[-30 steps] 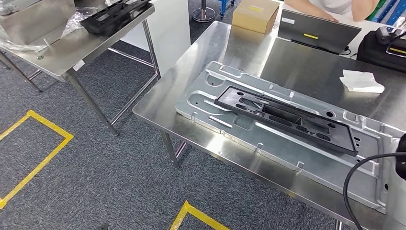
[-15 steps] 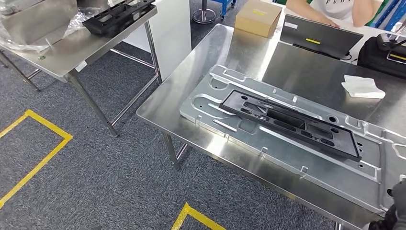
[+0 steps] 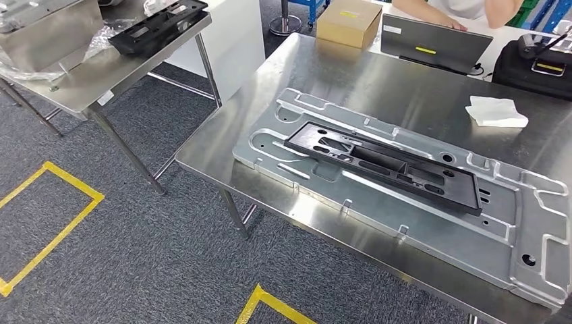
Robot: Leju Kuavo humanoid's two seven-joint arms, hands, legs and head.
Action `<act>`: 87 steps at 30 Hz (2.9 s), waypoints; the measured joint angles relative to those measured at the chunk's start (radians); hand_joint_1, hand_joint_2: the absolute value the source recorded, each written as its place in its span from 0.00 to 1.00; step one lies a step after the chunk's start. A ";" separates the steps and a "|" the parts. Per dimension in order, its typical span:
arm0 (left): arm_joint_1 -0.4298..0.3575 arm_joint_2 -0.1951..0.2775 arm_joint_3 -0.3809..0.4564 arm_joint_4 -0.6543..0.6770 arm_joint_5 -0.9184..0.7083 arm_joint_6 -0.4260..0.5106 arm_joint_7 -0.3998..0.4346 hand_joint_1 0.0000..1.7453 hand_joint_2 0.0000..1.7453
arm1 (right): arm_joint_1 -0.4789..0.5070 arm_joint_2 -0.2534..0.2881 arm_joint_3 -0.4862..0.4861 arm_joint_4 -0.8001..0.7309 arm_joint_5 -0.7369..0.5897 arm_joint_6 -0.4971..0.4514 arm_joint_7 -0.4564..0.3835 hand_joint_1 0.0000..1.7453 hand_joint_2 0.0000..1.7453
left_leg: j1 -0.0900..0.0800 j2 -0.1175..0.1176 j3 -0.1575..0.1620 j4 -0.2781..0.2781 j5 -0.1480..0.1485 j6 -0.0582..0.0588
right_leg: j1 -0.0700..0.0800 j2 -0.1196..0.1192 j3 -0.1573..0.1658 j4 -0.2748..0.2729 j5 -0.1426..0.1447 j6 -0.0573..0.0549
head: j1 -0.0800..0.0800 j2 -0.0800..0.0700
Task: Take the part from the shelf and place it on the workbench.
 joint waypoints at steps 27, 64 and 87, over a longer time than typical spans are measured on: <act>0.006 -0.040 0.068 -0.021 0.031 0.089 0.050 0.00 0.00 | -0.336 0.002 -0.228 1.711 0.321 -0.209 0.108 0.00 0.00 | -0.025 -0.085 -0.029 -0.188 0.245 0.027 | 0.010 0.054 0.158 -0.046 -0.097 0.000 | -0.001 0.000; -0.016 -0.055 0.126 -0.028 0.097 0.118 0.045 0.00 0.00 | -0.365 -0.081 -0.156 2.072 0.578 0.086 0.561 0.00 0.00 | -0.020 -0.008 -0.067 0.092 0.075 0.015 | 0.021 -0.041 0.110 -0.071 -0.049 -0.017 | -0.001 0.000; -0.019 -0.089 0.152 -0.049 0.130 0.200 0.079 0.00 0.00 | -0.398 -0.071 -0.063 2.076 0.703 0.136 0.586 0.00 0.00 | -0.051 -0.087 0.113 -0.223 0.134 0.069 | 0.025 0.060 0.106 -0.045 -0.055 -0.007 | -0.001 0.000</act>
